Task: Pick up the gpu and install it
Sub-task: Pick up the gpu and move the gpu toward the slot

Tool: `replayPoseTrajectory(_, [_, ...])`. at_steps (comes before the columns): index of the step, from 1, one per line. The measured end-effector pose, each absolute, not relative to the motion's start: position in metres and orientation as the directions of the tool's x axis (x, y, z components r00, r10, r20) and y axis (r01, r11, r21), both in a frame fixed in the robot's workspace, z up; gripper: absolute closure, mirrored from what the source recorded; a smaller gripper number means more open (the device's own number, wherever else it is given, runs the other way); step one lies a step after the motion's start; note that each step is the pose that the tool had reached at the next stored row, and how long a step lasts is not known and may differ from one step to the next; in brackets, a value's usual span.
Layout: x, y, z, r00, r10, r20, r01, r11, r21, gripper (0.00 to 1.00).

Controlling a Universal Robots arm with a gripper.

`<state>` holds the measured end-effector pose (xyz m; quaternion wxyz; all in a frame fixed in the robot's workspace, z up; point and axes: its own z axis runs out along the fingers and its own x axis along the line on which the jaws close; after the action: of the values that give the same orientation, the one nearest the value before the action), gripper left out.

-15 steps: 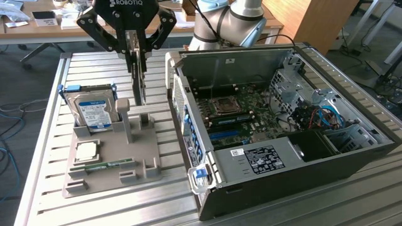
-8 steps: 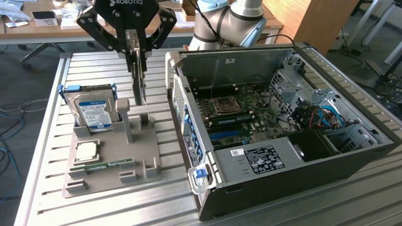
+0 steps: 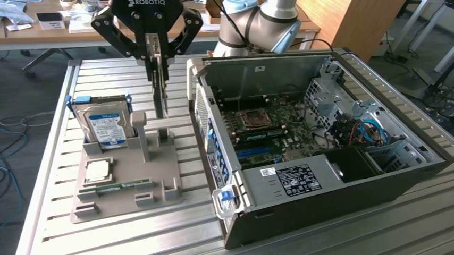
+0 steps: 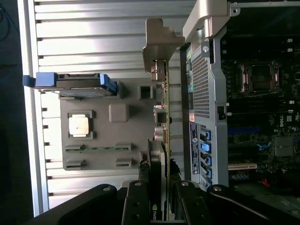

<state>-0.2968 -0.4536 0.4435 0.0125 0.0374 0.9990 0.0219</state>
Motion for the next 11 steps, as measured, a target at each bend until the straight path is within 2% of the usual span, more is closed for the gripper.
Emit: replayPoseTrajectory(11, [-0.282,-0.454,0.443,-0.997,0.075,-0.023,0.074,0.996,0.045,0.73])
